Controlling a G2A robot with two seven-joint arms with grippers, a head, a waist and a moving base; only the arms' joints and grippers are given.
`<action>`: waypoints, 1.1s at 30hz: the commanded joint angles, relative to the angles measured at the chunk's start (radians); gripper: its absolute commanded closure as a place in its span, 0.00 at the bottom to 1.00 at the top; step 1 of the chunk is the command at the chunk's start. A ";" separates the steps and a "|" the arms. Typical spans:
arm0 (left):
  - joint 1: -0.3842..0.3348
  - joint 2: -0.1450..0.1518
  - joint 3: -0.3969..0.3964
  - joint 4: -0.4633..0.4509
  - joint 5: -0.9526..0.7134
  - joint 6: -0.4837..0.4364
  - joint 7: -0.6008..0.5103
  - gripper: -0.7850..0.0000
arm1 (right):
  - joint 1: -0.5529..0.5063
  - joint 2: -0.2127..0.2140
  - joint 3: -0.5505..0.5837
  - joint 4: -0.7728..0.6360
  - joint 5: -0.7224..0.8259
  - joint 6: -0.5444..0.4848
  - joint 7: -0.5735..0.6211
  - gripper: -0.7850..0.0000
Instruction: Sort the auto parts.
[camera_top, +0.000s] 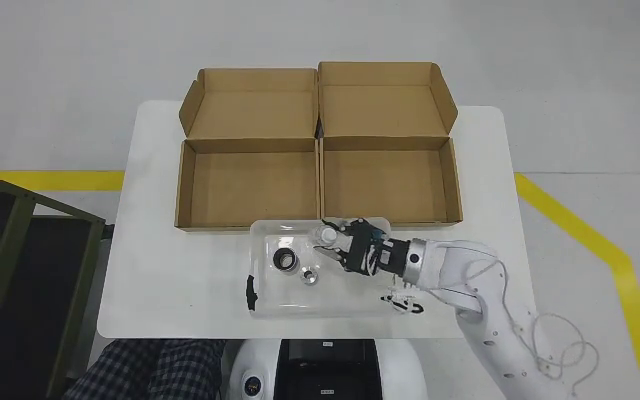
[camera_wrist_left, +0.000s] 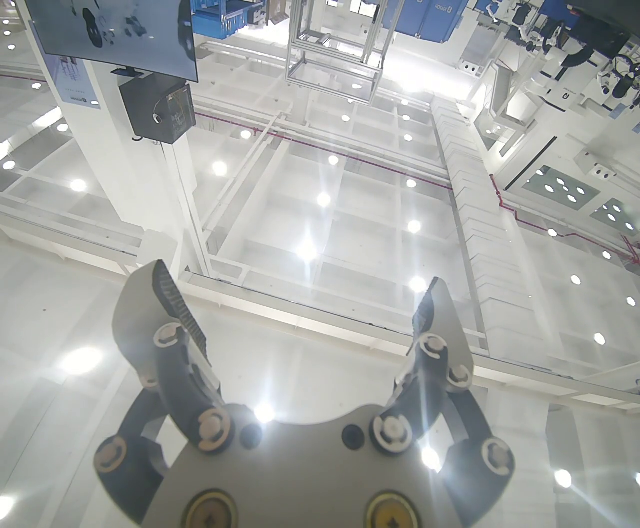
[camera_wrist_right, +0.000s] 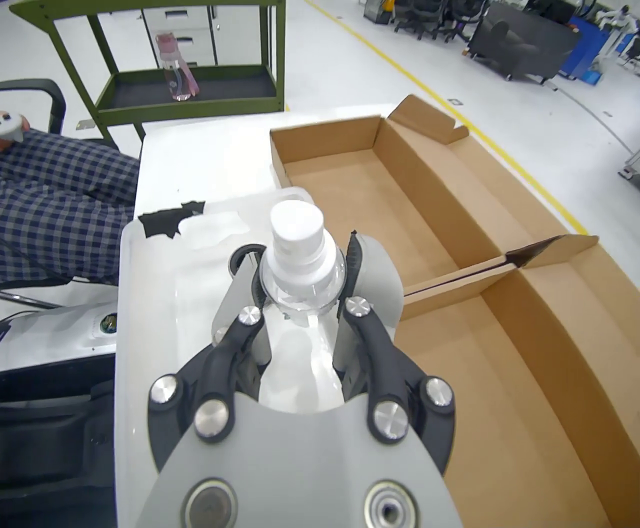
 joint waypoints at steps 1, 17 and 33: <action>0.000 0.000 0.000 0.000 0.000 0.000 0.000 0.00 | -0.004 0.000 0.010 -0.013 0.006 0.021 -0.045 1.00; 0.000 0.000 0.000 0.000 0.000 0.000 0.000 0.00 | 0.028 -0.004 0.078 -0.044 0.205 0.052 -0.341 1.00; 0.000 0.000 0.000 0.000 0.000 0.000 0.000 0.00 | 0.029 -0.011 0.126 -0.057 0.218 0.089 -0.570 1.00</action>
